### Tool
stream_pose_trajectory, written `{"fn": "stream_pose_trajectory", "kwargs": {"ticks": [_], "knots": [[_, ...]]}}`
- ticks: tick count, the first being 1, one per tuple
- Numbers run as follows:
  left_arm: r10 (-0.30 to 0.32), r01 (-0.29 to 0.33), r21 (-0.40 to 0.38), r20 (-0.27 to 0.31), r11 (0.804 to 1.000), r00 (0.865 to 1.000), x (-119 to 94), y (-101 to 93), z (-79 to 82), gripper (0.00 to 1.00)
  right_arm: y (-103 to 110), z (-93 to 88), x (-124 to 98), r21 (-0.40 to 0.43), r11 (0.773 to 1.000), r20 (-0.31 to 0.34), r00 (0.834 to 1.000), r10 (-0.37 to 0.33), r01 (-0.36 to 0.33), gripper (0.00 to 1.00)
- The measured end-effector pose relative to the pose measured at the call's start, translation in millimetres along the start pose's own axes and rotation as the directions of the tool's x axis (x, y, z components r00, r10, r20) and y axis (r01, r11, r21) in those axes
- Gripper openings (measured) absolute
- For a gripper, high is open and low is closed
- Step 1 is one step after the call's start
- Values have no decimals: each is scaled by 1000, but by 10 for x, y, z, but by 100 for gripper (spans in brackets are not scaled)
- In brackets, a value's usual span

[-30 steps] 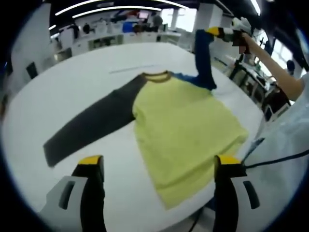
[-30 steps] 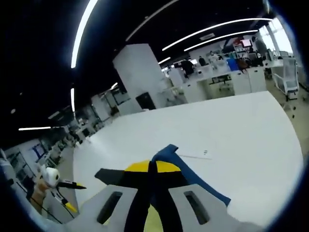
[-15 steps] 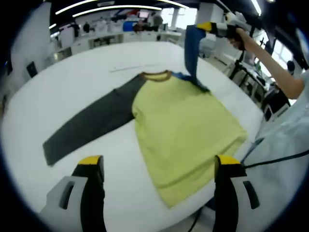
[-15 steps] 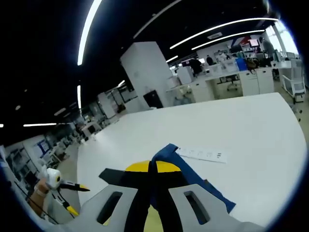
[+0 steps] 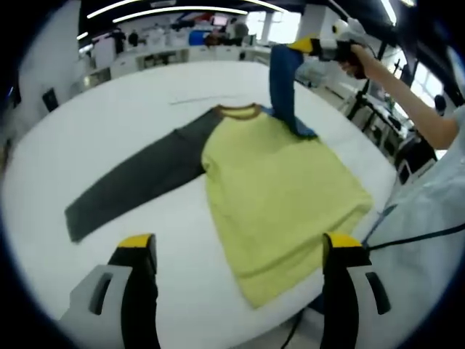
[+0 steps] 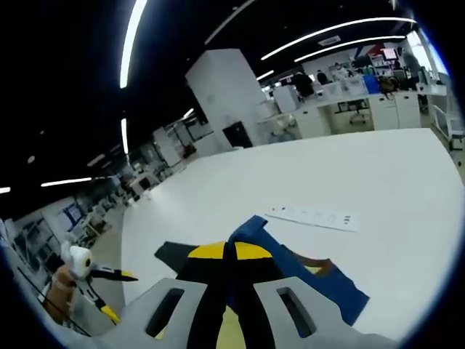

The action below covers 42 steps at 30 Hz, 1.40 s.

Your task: Fold the garment on the visible template until the final outline fits inside the template.

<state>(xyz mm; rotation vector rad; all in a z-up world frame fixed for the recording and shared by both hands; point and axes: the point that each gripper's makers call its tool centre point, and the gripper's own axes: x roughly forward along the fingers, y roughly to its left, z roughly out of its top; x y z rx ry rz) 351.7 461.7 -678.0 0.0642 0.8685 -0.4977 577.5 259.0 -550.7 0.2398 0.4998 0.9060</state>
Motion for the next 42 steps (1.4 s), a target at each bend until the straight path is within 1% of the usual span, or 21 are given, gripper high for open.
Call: {"fn": "stream_pose_trajectory", "kwargs": {"ticks": [4, 8, 10, 13, 17, 19, 21, 32, 38, 42], "knots": [[-6, 6, 1, -5, 1000, 1000, 9, -12, -14, 90, 70, -51, 53, -2, 1000, -23, 1000, 15, -15, 2], [-10, 10, -1, -4, 1000, 1000, 11, -18, -17, 91, 90, -101, 89, -5, 1000, -39, 999, 17, -17, 2], [-8, 8, -2, -4, 1000, 1000, 8, -14, -14, 91, 71, -138, 107, -9, 1000, -49, 999, 14, -15, 2], [-6, 6, -4, -4, 1000, 1000, 1, -5, -12, 91, 110, -157, 151, -5, 1000, -63, 998, 24, -24, 2], [2, -2, -9, -3, 1000, 1000, -6, 23, -7, 92, 149, -232, 209, -5, 999, -83, 996, 36, -36, 2], [1, -1, -8, -3, 1000, 1000, -5, 29, -6, 92, 135, -272, 234, -4, 999, -98, 994, 47, -48, 2], [0, 0, -8, -4, 1000, 1000, -3, 31, -9, 92, 154, -273, 263, -5, 999, -106, 993, 49, -50, 2], [4, -4, -16, -3, 1000, 1000, -13, 72, -19, 91, 139, -418, 435, 21, 998, -150, 986, 67, -64, 2], [-1, 1, -14, -4, 1000, 1000, 3, 70, -3, 91, 116, -531, 557, 29, 998, -181, 981, 66, -62, 2], [2, -2, -13, -3, 1000, 1000, -2, 85, 3, 92, 137, -641, 636, 31, 997, -205, 976, 73, -68, 2]]}}
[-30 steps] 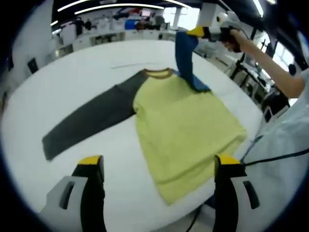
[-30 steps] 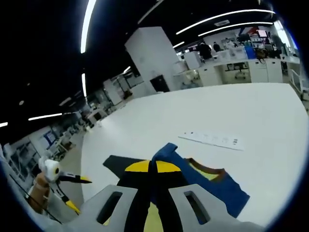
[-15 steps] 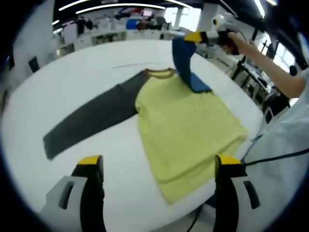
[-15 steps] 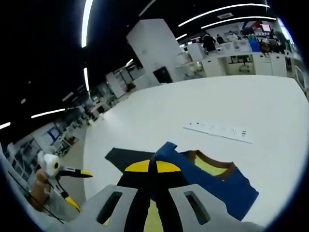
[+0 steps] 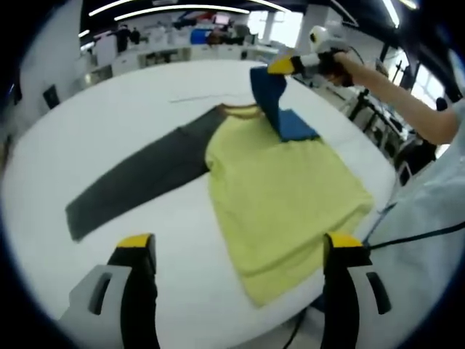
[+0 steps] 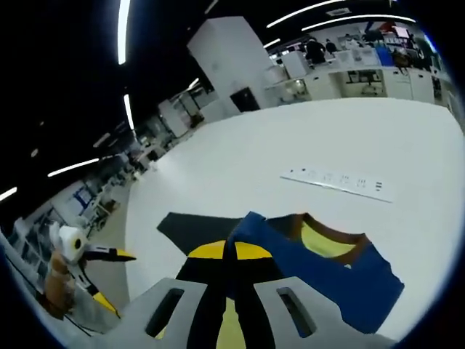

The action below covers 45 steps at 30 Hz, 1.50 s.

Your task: Fold the garment on the visible template until the final outline fits inside the template.

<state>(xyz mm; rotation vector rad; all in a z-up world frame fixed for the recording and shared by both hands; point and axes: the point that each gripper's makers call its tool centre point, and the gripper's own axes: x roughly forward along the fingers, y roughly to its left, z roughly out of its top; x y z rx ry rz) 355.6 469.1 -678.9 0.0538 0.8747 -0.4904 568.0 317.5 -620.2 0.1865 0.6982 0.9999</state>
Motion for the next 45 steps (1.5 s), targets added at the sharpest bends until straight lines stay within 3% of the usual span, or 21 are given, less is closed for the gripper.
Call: {"fn": "stream_pose_trajectory", "kwargs": {"ticks": [26, 45], "knots": [[7, -8, -40, -9, 999, 1000, -9, 83, -100, 91, -119, -234, 427, 32, 999, -48, 998, -26, 28, 3], [8, -8, -50, -7, 999, 1000, 16, 113, -89, 91, -189, -409, 635, 34, 998, -85, 995, -53, 56, 3]]}}
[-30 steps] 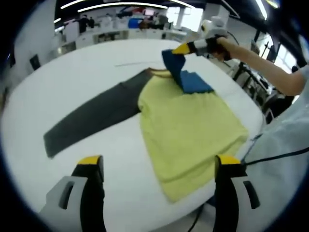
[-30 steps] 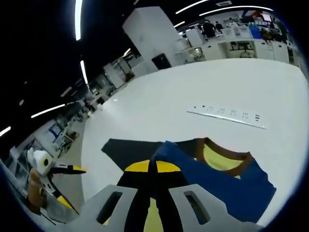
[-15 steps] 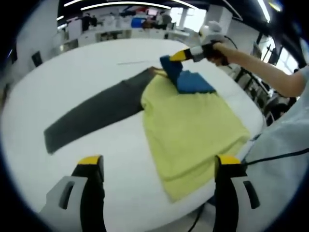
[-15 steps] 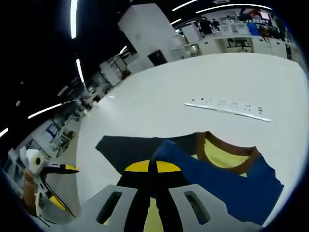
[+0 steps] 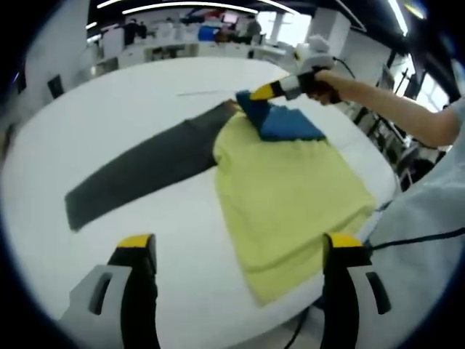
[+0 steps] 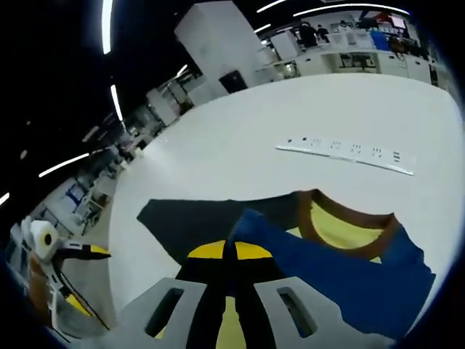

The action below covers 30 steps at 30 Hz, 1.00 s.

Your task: Fold the garment on the visible template until the final outline fits inside the template.

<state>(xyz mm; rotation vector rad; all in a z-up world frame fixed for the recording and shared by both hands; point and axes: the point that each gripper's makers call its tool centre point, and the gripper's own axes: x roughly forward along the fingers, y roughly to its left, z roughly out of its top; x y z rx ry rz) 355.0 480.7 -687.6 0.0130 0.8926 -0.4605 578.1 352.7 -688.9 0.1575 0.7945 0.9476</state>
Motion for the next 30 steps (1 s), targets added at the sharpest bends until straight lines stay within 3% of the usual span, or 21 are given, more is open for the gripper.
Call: {"fn": "stream_pose_trajectory", "kwargs": {"ticks": [30], "knots": [[-3, 3, -17, -3, 1000, 1000, 36, 53, -3, 91, 9, -31, 223, -21, 1000, -19, 1000, 7, -7, 4]]}}
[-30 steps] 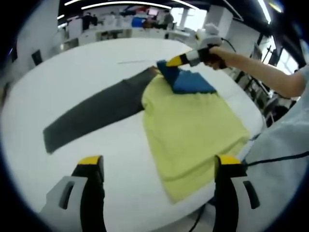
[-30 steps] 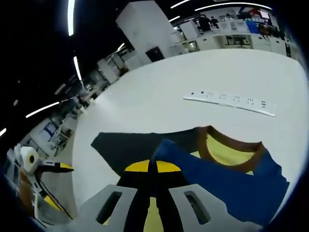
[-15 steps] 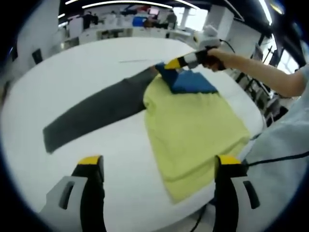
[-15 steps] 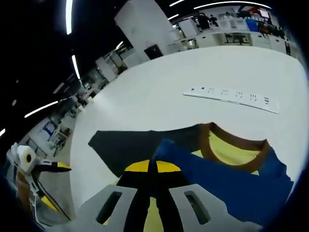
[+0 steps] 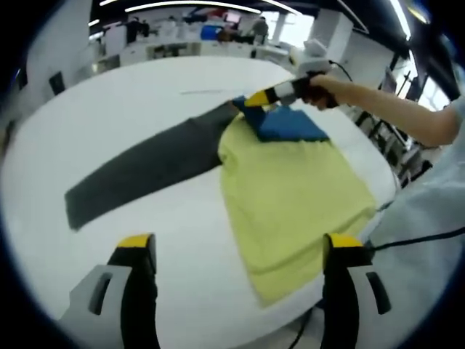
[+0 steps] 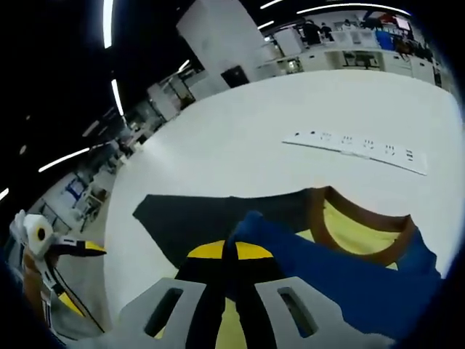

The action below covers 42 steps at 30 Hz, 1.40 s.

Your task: Fold the garment on the visible template until the final outline fits inside the template.

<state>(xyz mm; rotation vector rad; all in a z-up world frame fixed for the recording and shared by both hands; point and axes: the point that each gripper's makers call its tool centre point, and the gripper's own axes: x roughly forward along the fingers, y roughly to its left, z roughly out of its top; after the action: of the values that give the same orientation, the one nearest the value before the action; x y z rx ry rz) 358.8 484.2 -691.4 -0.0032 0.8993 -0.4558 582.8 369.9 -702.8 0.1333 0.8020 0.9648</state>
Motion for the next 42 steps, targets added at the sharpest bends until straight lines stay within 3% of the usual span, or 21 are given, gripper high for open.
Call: {"fn": "stream_pose_trajectory", "kwargs": {"ticks": [9, 18, 42], "knots": [[1, -1, -2, -1, 1000, 1000, 6, 6, -11, 91, 48, 26, 41, -9, 1000, 8, 1000, 13, -13, 7], [4, -4, -3, 2, 1000, 1000, -3, 14, -12, 91, 68, -43, 53, -68, 998, -17, 1000, 5, -6, 22], [6, -6, 0, 12, 1000, 1000, -31, 7, -26, 91, 81, 27, -10, -184, 982, 15, 999, -33, 36, 55]]}}
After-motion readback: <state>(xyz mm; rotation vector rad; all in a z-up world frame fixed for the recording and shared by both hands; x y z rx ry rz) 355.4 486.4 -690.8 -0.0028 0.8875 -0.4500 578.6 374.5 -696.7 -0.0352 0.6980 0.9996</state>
